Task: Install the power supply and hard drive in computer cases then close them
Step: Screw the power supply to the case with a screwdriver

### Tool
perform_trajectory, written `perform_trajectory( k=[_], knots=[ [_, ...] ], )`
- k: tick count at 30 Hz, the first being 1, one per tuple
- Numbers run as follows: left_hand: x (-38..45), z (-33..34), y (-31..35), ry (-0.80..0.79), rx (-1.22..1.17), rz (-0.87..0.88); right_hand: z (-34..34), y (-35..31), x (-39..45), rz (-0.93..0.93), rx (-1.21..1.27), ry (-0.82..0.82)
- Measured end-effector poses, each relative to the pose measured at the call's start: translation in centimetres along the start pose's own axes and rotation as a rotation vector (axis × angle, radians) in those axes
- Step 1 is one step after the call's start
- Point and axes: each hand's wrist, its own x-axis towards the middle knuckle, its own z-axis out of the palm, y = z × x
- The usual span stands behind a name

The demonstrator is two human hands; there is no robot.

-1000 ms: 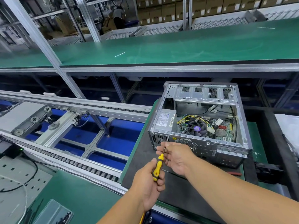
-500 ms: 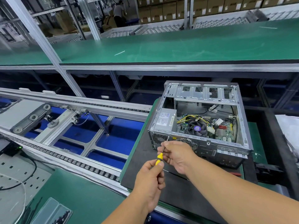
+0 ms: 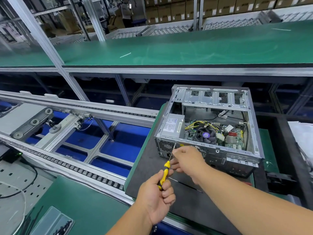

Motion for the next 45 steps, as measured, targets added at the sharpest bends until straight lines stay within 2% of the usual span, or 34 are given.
perform_trajectory(
  k=[3,6,8,10,11,13,17,23,25,29,32,34,41,43,45],
  knots=[
    [0.0,-0.2,0.1,-0.014,-0.040,-0.019,-1.9,-0.8,0.0,-0.364,-0.499,0.242],
    [-0.1,-0.3,0.2,-0.038,-0.080,-0.057,-3.9,-2.9,0.6,-0.718,-0.686,0.302],
    [-0.2,-0.4,0.3,-0.056,-0.098,-0.079,-4.9,-4.4,1.8,-0.756,-0.936,0.250],
    [-0.3,-0.4,0.4,-0.073,-0.115,-0.099,-5.3,-5.0,3.0,-0.626,-1.181,0.111],
    [-0.4,-0.4,0.4,-0.081,-0.122,-0.108,-5.4,-5.0,3.5,-0.566,-1.224,0.030],
    [-0.5,-0.4,0.5,-0.106,-0.129,-0.126,-5.4,-4.2,4.4,-0.523,-1.196,-0.046],
    [-0.5,-0.5,0.6,-0.159,-0.167,-0.160,-5.0,-3.2,5.2,-0.565,-1.186,0.047],
    [0.0,-0.9,0.1,-0.224,-0.181,-0.150,-5.1,-2.5,5.3,-0.593,-1.210,0.059],
    [0.4,-0.7,-0.4,-0.146,-0.026,-0.026,-5.0,-2.5,5.3,-0.596,-1.236,0.063],
    [1.4,-0.7,-1.3,0.092,0.539,0.354,-5.0,-2.5,5.2,-0.651,-1.287,0.091],
    [1.5,-1.0,-1.2,0.182,0.877,0.627,-4.9,-2.3,5.3,-0.683,-1.299,0.108],
    [1.3,-1.1,-1.2,0.217,1.016,0.743,-4.9,-2.2,5.3,-0.654,-1.289,0.125],
    [1.0,-0.6,-1.8,0.359,1.225,0.874,-4.4,-1.7,5.3,-0.671,-1.322,0.217],
    [0.8,-0.5,-1.8,0.384,1.214,0.870,-4.3,-1.6,5.3,-0.673,-1.330,0.241],
    [0.8,-0.3,-1.8,0.361,1.104,0.820,-4.2,-1.6,5.3,-0.672,-1.334,0.252]
  ],
)
